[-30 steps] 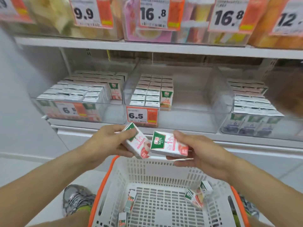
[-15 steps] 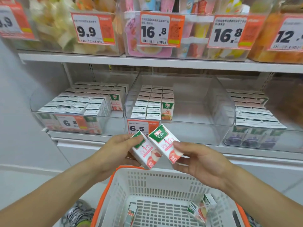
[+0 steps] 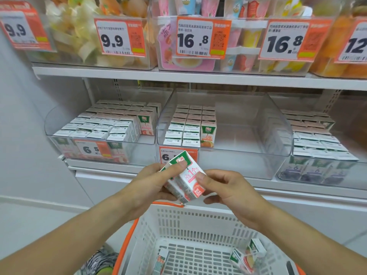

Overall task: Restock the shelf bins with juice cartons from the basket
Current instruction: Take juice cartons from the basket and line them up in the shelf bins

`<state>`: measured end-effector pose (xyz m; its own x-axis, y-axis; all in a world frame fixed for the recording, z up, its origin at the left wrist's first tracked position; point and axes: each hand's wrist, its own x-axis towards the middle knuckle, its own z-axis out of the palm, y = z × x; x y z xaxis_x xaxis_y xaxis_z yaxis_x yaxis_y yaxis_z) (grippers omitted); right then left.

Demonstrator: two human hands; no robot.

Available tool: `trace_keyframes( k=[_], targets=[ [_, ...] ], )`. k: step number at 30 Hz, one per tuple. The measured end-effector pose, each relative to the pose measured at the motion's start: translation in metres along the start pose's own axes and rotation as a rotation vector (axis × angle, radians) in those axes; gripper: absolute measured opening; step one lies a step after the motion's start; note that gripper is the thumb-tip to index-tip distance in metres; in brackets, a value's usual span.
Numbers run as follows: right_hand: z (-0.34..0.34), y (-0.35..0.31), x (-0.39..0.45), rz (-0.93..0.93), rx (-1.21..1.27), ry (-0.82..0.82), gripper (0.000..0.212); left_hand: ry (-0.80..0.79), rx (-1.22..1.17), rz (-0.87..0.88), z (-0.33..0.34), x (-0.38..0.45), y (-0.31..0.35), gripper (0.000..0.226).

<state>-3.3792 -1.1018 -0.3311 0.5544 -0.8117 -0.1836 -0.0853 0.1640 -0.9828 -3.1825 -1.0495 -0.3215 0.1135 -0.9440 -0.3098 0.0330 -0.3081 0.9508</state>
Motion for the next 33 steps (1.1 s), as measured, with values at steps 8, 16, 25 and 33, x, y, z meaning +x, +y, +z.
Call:
trace_keyframes(
  k=[8,16,25,33],
  targets=[
    [0.013,0.011,-0.002,-0.121,-0.159,-0.015,0.042,-0.098,0.021,0.07,-0.01,-0.005,0.001,0.054],
    [0.022,0.015,-0.002,-0.101,-0.158,-0.048,0.05,-0.103,0.291,0.253,-0.023,-0.015,0.004,0.054],
    [0.038,0.01,0.001,0.019,-0.255,-0.176,0.07,-0.149,0.867,0.453,-0.051,-0.025,0.019,0.073],
    [0.012,-0.003,0.031,-0.574,-0.812,0.326,0.027,0.301,0.507,0.757,-0.119,0.0,0.082,0.072]
  ],
)
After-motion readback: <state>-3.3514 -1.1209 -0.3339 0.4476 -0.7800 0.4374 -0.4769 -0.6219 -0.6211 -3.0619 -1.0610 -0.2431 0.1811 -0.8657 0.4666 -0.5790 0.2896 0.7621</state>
